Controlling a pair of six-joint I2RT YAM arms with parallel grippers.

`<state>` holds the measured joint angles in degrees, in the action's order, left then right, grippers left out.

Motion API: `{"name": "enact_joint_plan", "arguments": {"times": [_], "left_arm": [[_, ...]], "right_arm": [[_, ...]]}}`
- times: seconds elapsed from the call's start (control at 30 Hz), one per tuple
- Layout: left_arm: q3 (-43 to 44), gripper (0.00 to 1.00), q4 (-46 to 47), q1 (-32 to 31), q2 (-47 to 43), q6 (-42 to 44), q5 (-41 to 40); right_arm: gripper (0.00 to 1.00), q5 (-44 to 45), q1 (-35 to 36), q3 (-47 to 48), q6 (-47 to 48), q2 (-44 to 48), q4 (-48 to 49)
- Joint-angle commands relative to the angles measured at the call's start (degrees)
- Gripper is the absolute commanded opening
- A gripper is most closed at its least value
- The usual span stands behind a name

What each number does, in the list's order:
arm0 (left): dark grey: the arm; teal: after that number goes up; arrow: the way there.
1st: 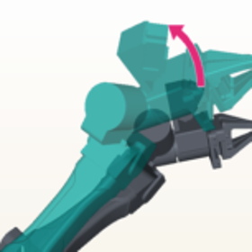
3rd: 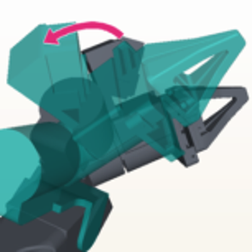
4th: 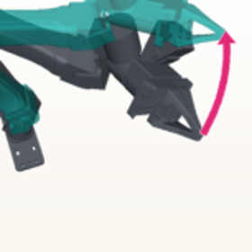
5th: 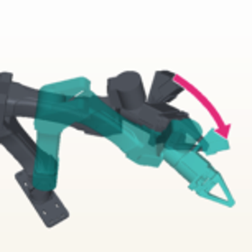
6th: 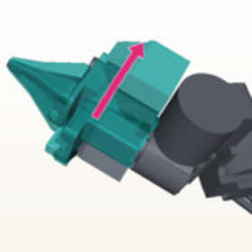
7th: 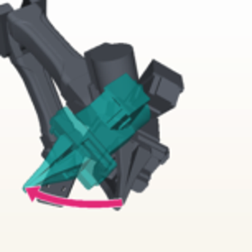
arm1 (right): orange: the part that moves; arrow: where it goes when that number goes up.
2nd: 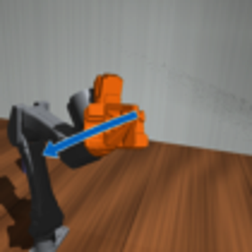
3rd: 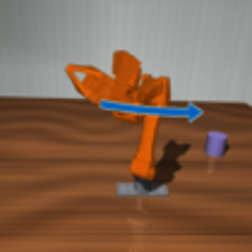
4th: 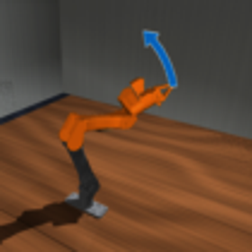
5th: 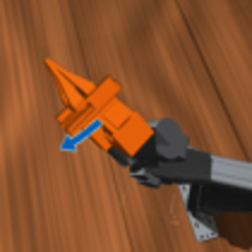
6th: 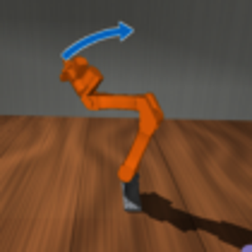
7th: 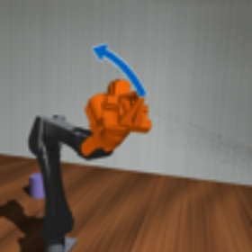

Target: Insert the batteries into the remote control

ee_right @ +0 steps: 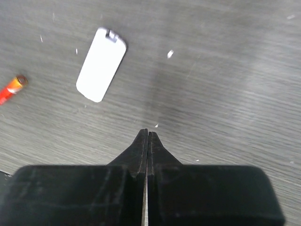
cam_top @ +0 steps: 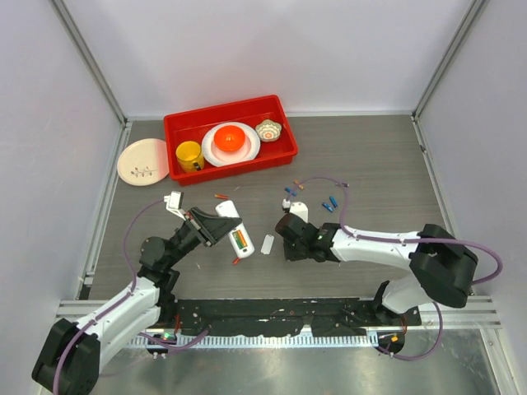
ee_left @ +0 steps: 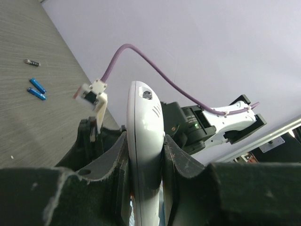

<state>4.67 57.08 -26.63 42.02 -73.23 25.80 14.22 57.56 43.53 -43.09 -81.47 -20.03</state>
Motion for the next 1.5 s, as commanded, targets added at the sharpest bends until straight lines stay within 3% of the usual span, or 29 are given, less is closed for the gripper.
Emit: {"name": "enact_joint_plan", "arguments": {"times": [0.0,0.33,0.73,1.23,1.33,1.37,1.47], "left_arm": [[1.5,0.00,0.8,0.0,-1.8,0.5,0.6],[2.5,0.00,-5.6,0.0,-4.7,2.3,-1.1],[2.7,0.00,-5.0,0.0,-2.9,3.0,-1.0],[3.0,0.00,-5.0,0.0,-2.2,3.6,-1.5],[2.9,0.00,-3.7,0.0,-1.2,3.5,-1.5],[2.9,0.00,-3.3,-0.1,-1.0,3.4,-1.5],[3.1,0.00,-2.1,0.0,-0.1,3.2,-1.0]], "right_arm": [[0.01,-4.4,2.2,-0.3,4.0,-4.0,7.5],[0.01,-3.1,2.7,3.1,5.9,-12.2,12.0],[0.01,-0.5,1.6,6.8,5.2,-18.3,14.1],[0.02,-3.2,-8.6,14.7,8.7,-23.6,13.8],[0.18,-7.9,-9.4,14.5,10.5,-22.3,16.0],[0.31,-9.3,-9.4,14.4,11.6,-21.8,16.9],[0.45,-12.2,-9.3,13.5,11.9,-18.9,19.1]]}}
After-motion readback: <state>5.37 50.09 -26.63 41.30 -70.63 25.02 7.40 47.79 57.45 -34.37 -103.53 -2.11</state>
